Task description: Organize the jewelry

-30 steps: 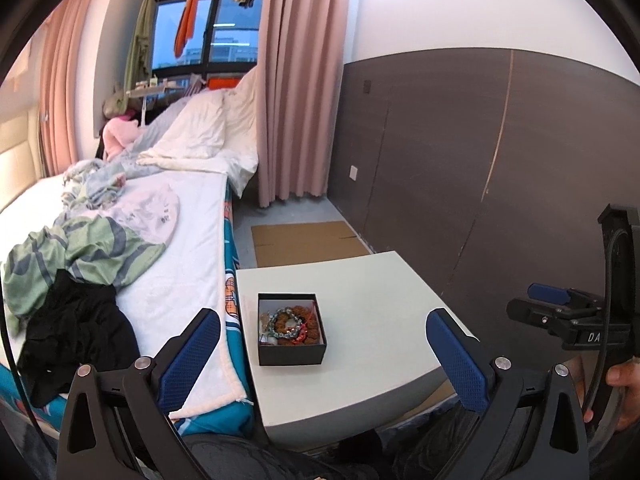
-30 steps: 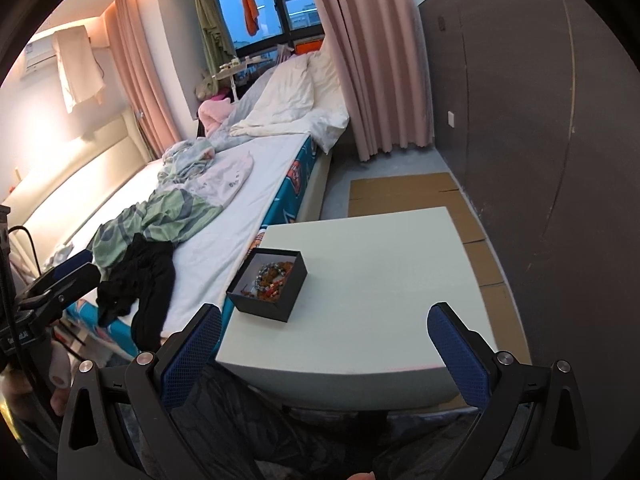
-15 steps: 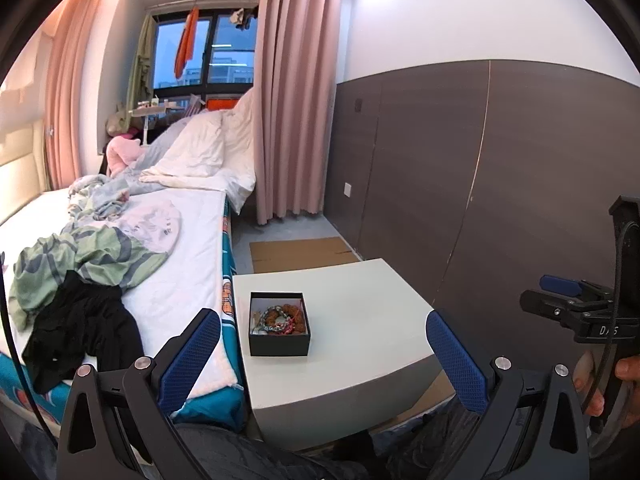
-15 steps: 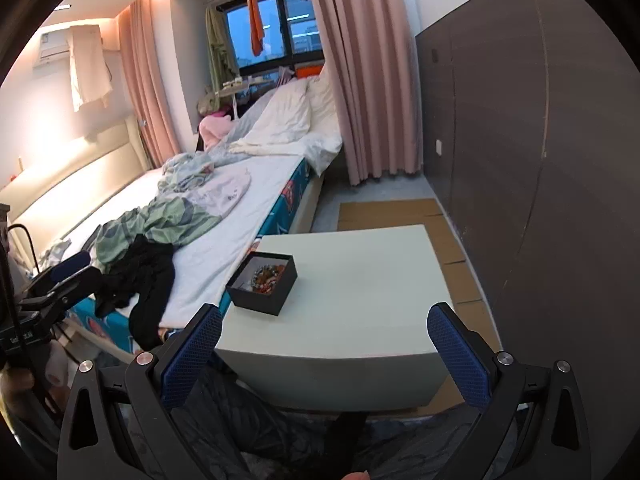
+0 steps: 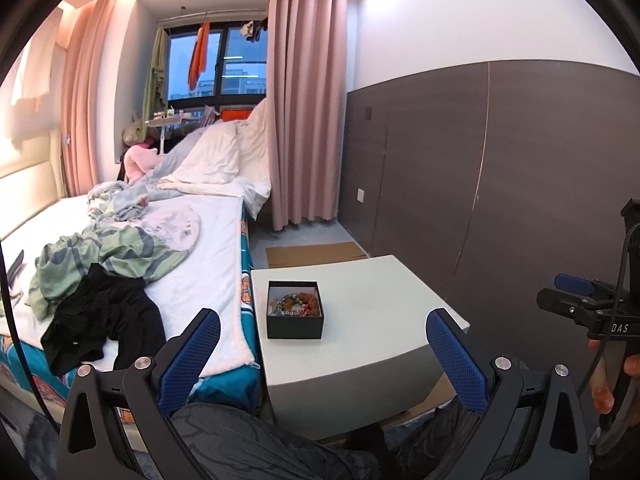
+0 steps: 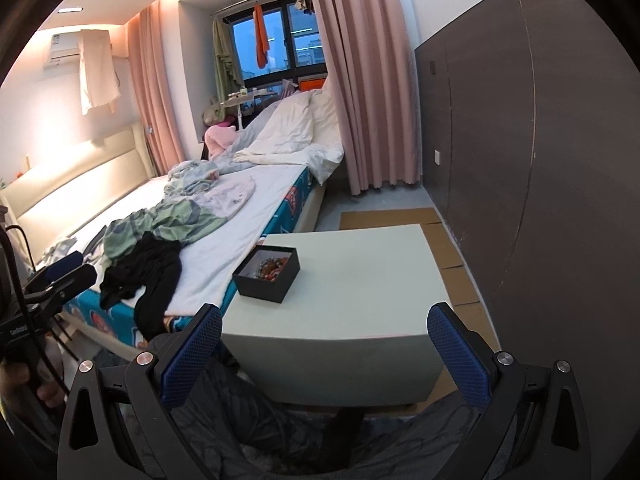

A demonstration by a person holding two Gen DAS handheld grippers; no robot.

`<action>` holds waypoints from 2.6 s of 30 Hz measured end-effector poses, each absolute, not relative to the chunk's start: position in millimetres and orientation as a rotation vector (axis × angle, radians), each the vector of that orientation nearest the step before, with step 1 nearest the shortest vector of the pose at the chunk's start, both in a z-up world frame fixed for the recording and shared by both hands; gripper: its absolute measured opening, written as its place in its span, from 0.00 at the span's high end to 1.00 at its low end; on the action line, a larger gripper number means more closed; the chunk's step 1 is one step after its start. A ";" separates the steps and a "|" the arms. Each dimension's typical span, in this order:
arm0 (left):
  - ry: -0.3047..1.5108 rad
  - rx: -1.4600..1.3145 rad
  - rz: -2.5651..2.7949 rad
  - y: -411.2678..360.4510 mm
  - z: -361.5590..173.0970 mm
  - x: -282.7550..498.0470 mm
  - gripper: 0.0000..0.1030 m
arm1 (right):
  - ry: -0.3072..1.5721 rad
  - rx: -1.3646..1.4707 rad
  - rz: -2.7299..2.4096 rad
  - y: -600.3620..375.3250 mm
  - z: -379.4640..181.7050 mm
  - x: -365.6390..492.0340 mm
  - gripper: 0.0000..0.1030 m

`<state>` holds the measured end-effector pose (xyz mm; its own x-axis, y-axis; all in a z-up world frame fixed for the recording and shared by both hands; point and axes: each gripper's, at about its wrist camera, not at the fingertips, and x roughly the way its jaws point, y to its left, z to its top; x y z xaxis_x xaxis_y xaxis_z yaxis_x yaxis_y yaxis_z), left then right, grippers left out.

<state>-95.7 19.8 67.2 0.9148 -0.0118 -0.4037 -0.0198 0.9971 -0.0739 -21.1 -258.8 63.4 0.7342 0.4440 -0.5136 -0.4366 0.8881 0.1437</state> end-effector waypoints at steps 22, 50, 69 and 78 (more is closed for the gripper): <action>0.436 -0.096 0.044 22.8 43.9 -98.4 0.00 | 0.586 0.018 0.484 -257.0 37.3 -24.5 0.00; 0.419 -0.090 0.054 22.1 42.8 -103.8 0.00 | 0.589 0.018 0.493 -254.4 32.4 -27.7 0.00; 0.423 -0.091 0.053 24.6 40.6 -105.1 0.00 | 0.584 0.020 0.490 -257.6 33.1 -28.4 0.00; 0.423 -0.091 0.055 25.1 40.3 -105.2 0.00 | 0.588 0.018 0.489 -260.5 33.1 -28.2 0.00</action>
<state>-105.2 25.1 40.3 0.9106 0.0339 -0.4119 -0.0718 0.9945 -0.0767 -28.2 -260.5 33.1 0.7216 0.4474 -0.5283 -0.4376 0.8861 0.1528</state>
